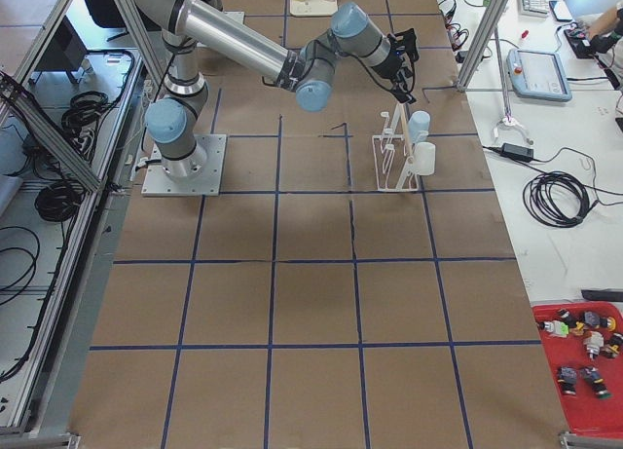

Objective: Transfer IKEA cup to right arm and place on rack

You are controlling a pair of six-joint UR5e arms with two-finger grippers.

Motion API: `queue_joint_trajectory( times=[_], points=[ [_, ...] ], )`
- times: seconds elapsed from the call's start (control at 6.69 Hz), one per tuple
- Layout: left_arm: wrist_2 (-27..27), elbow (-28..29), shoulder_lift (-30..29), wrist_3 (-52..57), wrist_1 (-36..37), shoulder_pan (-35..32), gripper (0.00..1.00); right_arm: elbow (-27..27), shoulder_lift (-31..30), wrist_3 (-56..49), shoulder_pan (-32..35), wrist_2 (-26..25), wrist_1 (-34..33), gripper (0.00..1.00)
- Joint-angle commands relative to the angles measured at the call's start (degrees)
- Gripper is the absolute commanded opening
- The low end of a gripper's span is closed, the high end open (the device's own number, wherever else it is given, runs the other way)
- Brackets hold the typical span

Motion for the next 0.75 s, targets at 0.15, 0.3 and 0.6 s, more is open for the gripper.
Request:
queue_joint_trajectory(
  times=[0.15,0.3,0.6],
  points=[
    [0.00,0.00,-0.01,0.07,0.00,0.00,0.99,-5.57,-6.94,0.49,5.27,-3.07,31.46,1.00],
    [0.00,0.00,-0.01,0.15,0.00,0.00,0.99,-6.90,-10.44,0.58,5.98,-3.24,40.96,1.00],
    [0.00,0.09,-0.01,0.15,0.00,0.00,0.99,-7.26,-14.69,0.58,6.08,-3.33,53.24,1.00]
  ],
)
